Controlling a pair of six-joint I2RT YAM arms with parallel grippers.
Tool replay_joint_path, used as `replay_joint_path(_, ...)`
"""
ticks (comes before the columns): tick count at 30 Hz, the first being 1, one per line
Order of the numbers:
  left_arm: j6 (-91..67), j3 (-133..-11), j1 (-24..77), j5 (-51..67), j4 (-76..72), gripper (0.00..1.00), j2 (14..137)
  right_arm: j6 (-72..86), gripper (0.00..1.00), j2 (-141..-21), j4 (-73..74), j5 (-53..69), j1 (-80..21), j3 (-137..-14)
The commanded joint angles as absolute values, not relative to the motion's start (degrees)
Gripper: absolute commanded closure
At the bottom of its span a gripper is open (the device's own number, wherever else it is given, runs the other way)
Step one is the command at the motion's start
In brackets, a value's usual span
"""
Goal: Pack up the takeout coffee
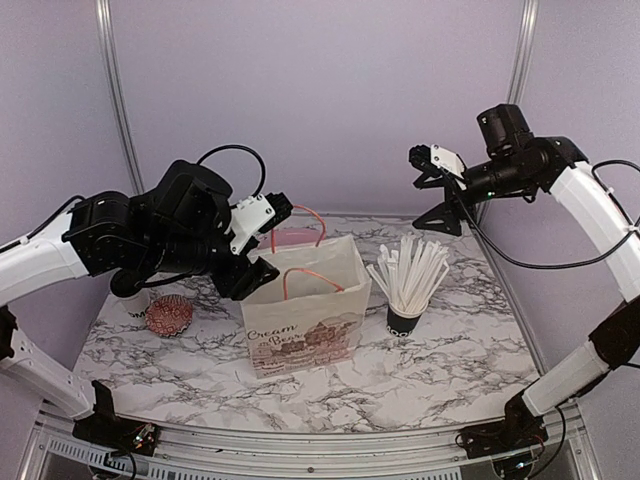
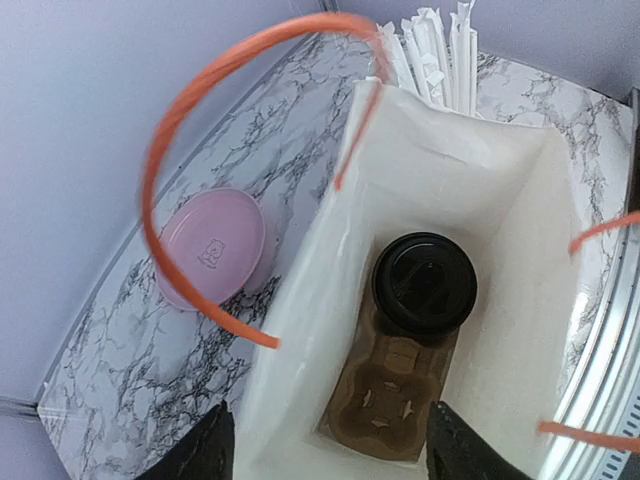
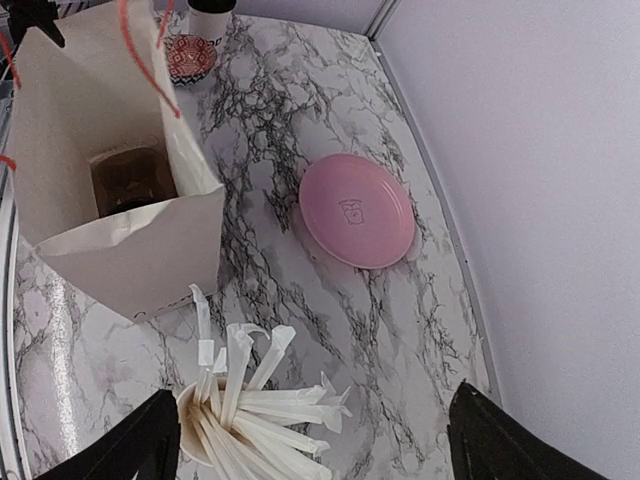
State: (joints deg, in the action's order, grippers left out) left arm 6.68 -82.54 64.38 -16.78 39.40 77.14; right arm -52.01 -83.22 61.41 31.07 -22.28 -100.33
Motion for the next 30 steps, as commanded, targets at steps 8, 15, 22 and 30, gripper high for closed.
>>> replay_joint_path(8,-5.8,-88.9,49.7,-33.7,52.6,0.17,69.5,-50.8,0.1,-82.3,58.0,34.7,-21.9,-97.7)
replay_joint_path(15,-11.3,-86.3,19.3,-22.7,63.0,0.21,73.9,-50.9,0.1,-82.5,58.4,37.1,-21.9,-100.0)
replay_joint_path(22,-10.2,-81.2,7.4,-15.0,64.1,0.17,79.5,-51.8,0.11,-86.5,62.1,41.0,-21.9,-104.4)
replay_joint_path(30,-7.7,-82.5,5.1,-12.4,64.2,0.12,86.8,-53.6,0.11,-89.7,66.8,46.0,-21.8,-107.5)
